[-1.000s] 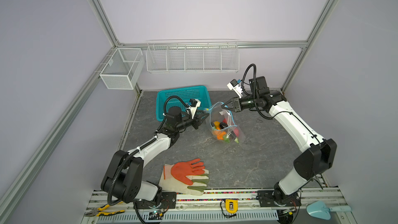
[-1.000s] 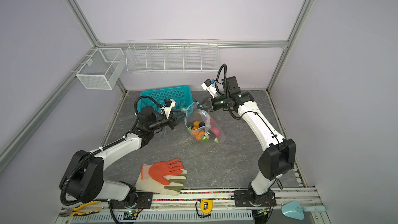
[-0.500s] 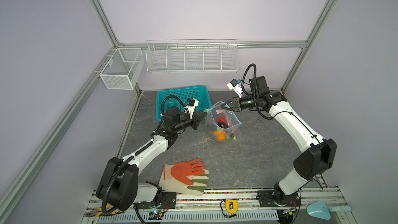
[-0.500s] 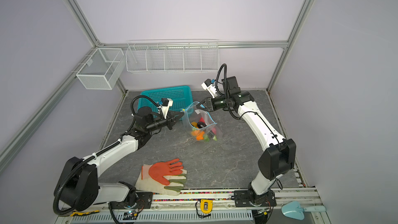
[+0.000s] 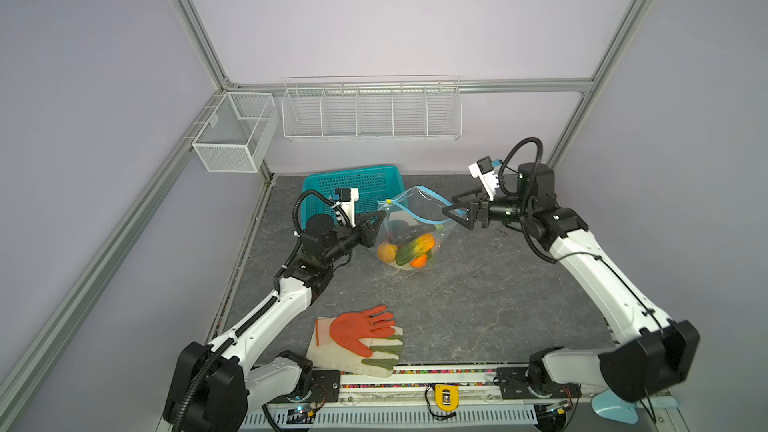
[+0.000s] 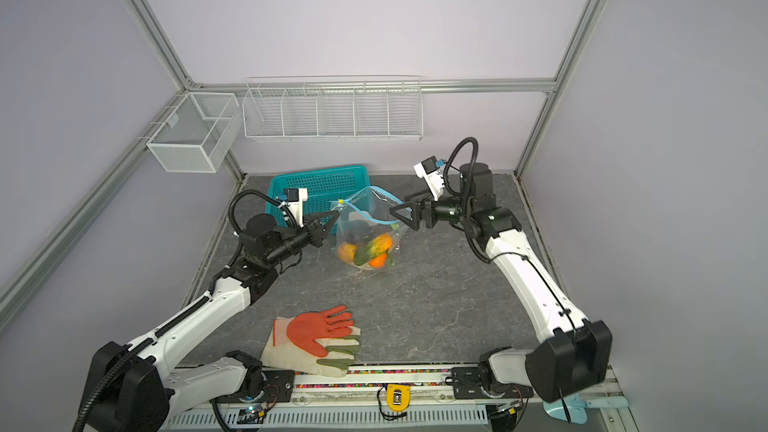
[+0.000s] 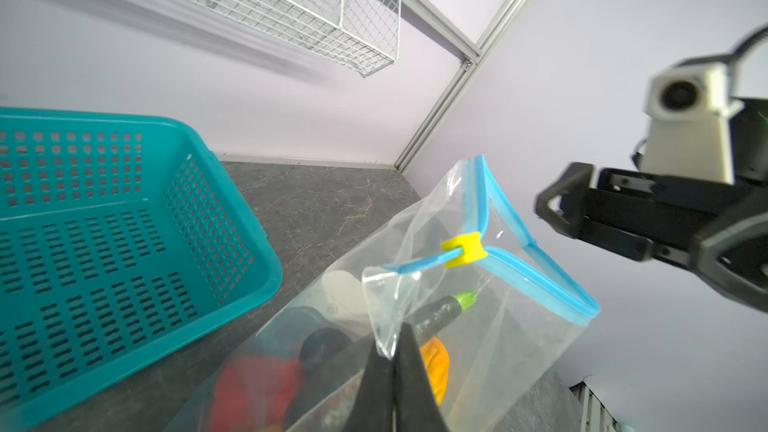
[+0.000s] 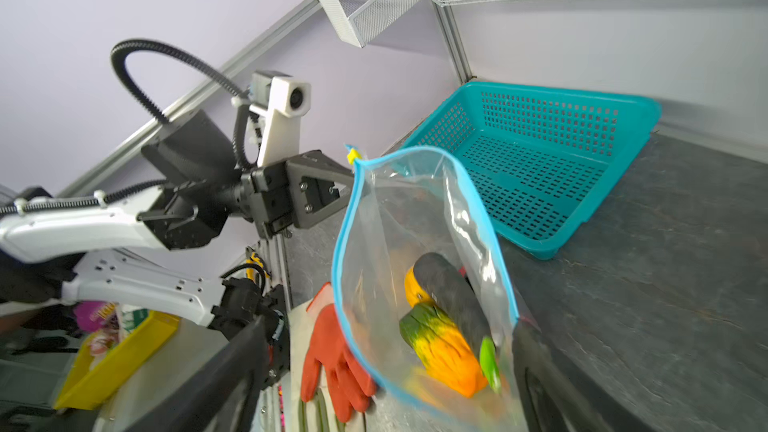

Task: Place the food in the zip-top bag and seal the zipper
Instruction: 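Lift the bag by its zipper with both grippers, holding opposite ends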

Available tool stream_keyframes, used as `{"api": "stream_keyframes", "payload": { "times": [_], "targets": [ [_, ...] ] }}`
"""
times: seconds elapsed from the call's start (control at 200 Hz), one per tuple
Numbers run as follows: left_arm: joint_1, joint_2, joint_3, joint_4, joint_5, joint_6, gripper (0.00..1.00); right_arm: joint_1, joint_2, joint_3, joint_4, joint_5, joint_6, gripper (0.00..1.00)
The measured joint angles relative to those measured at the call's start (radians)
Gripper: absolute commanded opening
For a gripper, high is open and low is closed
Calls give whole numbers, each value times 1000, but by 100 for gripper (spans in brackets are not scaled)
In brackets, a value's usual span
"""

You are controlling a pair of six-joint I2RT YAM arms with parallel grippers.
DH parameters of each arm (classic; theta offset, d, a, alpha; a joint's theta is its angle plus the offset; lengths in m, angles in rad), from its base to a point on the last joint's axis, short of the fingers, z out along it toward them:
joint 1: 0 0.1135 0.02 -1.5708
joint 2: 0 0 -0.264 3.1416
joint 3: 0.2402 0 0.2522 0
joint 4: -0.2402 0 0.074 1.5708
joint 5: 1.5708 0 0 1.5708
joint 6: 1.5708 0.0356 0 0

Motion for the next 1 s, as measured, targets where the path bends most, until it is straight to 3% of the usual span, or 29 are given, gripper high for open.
{"api": "stream_keyframes", "payload": {
  "times": [0.16, 0.38, 0.43, 0.5, 0.555, 0.695, 1.005],
  "targets": [
    [0, -26, -22, -22, -26, -11, 0, -12, -165, -220, 183, 27, -67, 85],
    [0, -33, -29, -32, -32, -11, 0, -49, -96, -341, 395, -29, -100, 82],
    [0, -33, -29, -33, -32, -10, 0, -50, -67, -349, 425, -36, -124, 74],
    [0, -35, -29, -38, -32, -8, 0, -51, -21, -346, 454, -58, -157, 54],
    [0, -36, -29, -43, -32, -8, 0, -52, 16, -338, 467, -82, -167, 49],
    [0, -39, -29, -49, -29, -8, 0, -56, 95, -301, 478, -119, -190, 50],
    [0, -51, -29, -69, -28, -8, 0, -166, 50, -301, 495, -138, -227, 69]
  ]
}}
